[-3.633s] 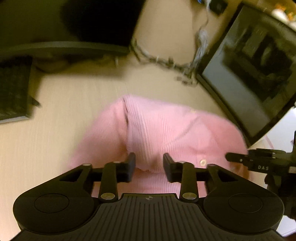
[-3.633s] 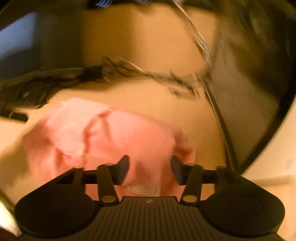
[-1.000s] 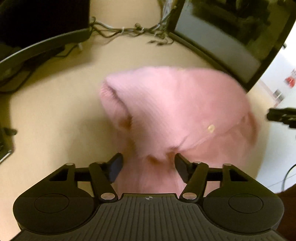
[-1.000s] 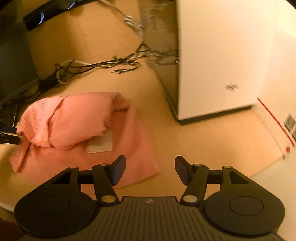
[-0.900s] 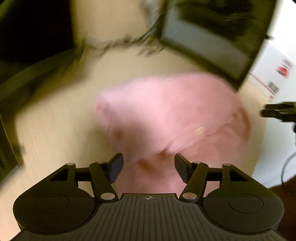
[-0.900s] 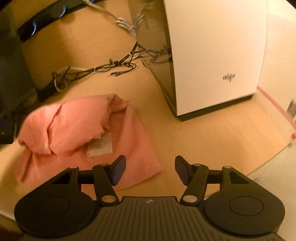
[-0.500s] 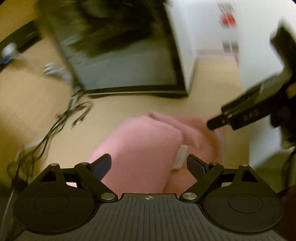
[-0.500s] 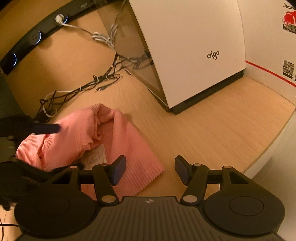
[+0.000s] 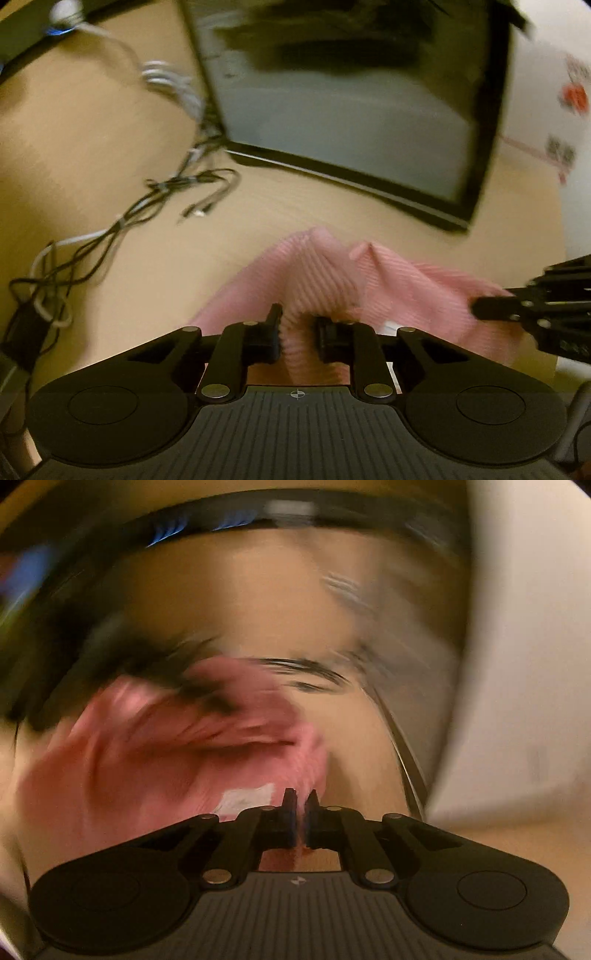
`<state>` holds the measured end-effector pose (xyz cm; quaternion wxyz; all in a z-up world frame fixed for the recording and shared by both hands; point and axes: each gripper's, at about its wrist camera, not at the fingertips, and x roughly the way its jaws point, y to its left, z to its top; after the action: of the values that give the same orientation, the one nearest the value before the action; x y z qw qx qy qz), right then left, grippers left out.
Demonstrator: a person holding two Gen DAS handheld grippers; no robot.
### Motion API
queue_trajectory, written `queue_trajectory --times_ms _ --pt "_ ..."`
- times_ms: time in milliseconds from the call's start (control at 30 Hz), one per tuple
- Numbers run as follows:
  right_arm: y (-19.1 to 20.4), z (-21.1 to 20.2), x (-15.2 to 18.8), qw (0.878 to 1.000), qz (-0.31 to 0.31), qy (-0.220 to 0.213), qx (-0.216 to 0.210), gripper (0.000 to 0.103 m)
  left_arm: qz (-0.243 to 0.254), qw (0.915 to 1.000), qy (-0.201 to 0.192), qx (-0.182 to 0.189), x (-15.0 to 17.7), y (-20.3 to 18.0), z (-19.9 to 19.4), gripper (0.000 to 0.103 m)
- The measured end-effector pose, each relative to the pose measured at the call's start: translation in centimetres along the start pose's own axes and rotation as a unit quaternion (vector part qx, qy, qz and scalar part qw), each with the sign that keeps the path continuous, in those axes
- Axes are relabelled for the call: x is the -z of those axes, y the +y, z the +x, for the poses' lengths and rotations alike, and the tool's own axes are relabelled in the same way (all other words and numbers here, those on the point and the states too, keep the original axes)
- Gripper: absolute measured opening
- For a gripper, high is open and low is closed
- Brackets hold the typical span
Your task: Fold clothes
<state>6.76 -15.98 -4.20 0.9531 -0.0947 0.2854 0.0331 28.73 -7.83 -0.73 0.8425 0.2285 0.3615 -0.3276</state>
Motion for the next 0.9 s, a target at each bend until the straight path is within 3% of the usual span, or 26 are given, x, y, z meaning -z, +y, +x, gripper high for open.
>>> queue_trajectory --times_ms 100,200,300,367,500,600,667,733,833,900 --pt "3.9 0.5 1.4 0.987 -0.156 0.024 -0.032 0.004 -0.033 0.9994 -0.005 0.011 -0.4 1.3 -0.7 0.019" --pt "7.8 1.0 2.8 0.949 -0.304 0.048 -0.062 0.004 -0.058 0.9980 -0.017 0.018 -0.6 1.9 -1.3 0.019" --pt "9.7 1.8 3.7 0.924 -0.368 0.065 -0.077 0.004 -0.079 0.9962 -0.023 0.029 -0.6 2.3 -1.9 0.019" --pt "10.0 1.8 3.8 0.913 -0.394 0.069 -0.078 0.005 -0.097 0.9934 -0.020 0.058 -0.2 2.5 -2.3 0.019" --pt "9.9 1.7 3.2 0.907 -0.402 0.087 -0.094 0.005 -0.127 0.9810 -0.019 0.146 1.2 2.0 -2.6 0.031" --pt "8.8 0.7 2.0 0.918 -0.360 0.097 -0.137 0.024 -0.139 0.9695 -0.002 0.202 2.9 0.9 -2.1 0.045" --pt "7.2 -0.6 0.7 0.932 -0.304 0.101 -0.170 0.046 -0.140 0.9662 0.027 0.215 4.4 -0.1 -1.0 0.046" --pt "5.5 -1.9 -0.6 0.943 -0.246 0.104 -0.200 0.059 -0.152 0.9638 0.051 0.213 6.0 -0.6 0.1 0.047" --pt "2.0 -3.2 -2.3 0.963 -0.150 0.099 -0.203 0.062 -0.178 0.9605 0.073 0.201 8.1 -0.9 0.8 0.052" --pt "-0.2 -3.4 -2.9 0.975 -0.070 0.090 -0.192 0.062 -0.192 0.9578 0.063 0.205 9.0 -0.7 -0.9 0.059"
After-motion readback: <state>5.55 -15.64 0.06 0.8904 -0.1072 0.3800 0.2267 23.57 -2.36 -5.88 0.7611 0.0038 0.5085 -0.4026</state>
